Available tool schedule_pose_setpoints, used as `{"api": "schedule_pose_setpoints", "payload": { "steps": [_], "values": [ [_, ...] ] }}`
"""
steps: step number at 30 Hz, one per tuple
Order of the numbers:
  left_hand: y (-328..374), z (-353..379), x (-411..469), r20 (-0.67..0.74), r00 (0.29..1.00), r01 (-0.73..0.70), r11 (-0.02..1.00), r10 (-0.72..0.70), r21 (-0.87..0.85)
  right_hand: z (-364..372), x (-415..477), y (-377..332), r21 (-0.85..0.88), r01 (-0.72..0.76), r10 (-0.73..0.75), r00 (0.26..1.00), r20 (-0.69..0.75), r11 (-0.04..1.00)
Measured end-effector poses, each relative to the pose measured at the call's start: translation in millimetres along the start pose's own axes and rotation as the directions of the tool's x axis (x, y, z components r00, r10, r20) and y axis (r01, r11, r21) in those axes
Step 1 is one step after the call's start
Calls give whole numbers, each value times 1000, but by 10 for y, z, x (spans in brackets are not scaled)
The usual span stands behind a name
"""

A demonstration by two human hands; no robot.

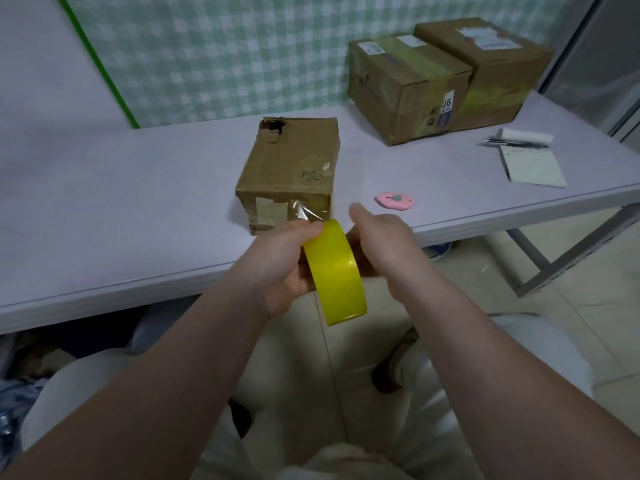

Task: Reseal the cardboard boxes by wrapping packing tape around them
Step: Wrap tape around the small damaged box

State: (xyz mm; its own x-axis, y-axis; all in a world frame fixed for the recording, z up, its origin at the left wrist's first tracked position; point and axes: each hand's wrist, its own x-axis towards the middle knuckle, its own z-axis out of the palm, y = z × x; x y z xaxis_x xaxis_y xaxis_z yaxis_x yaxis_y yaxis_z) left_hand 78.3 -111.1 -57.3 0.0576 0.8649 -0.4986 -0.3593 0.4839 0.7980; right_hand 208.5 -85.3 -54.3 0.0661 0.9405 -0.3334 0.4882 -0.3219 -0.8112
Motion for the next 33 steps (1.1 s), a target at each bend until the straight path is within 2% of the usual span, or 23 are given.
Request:
{"api": "schedule_pose_setpoints", "payload": {
  "steps": [2, 4, 7, 10, 12, 14, 16, 19, 23, 25, 29, 31, 33],
  "values": [
    [-19, 30, 0, -30, 1000, 5, 1000, -5, 22, -107, 209, 109, -172, 97, -130, 973, -190, 980],
    [-36, 19, 24, -59, 998, 7, 999, -5, 38, -200, 422, 223, -337, 138, -244, 924, -294, 931],
    [-20, -4, 34, -105, 994, -14, 999, 18, 33, -273, 710, 341, -565, 148, -343, 904, -256, 811],
    [16, -23, 11, -142, 990, 8, 998, 1, 68, -296, 861, 388, -701, 97, -290, 943, -162, 706],
    [26, -50, -1, -139, 990, 13, 998, -4, 68, -287, 931, 413, -765, 87, -312, 938, -154, 639],
    [22, -78, 9, -141, 990, 0, 997, 12, 79, -274, 962, 402, -752, 106, -357, 916, -181, 651],
    [13, -93, 17, -143, 990, -8, 997, 20, 83, -268, 930, 379, -668, 151, -369, 908, -198, 728],
    [6, -105, 27, -144, 989, -13, 995, 27, 100, -264, 786, 325, -569, 234, -393, 903, -173, 789],
    [2, -128, 26, -133, 990, -27, 994, 41, 108, -238, 418, 148, -207, 390, -425, 890, -165, 897],
    [4, -152, 32, -134, 990, -15, 991, 32, 132, -231, 229, 51, -98, 455, -465, 877, -122, 885],
    [19, -175, 35, -145, 989, -1, 986, 25, 167, -229, -31, -122, -199, 604, -603, 794, 75, 772],
    [22, -177, 30, -135, 991, 3, 987, 19, 162, -203, -81, -189, -227, 644, -614, 765, 195, 731],
    [23, -182, 29, -106, 994, 2, 987, 15, 159, -150, -88, -237, -276, 672, -622, 741, 253, 687]
  ]
}}
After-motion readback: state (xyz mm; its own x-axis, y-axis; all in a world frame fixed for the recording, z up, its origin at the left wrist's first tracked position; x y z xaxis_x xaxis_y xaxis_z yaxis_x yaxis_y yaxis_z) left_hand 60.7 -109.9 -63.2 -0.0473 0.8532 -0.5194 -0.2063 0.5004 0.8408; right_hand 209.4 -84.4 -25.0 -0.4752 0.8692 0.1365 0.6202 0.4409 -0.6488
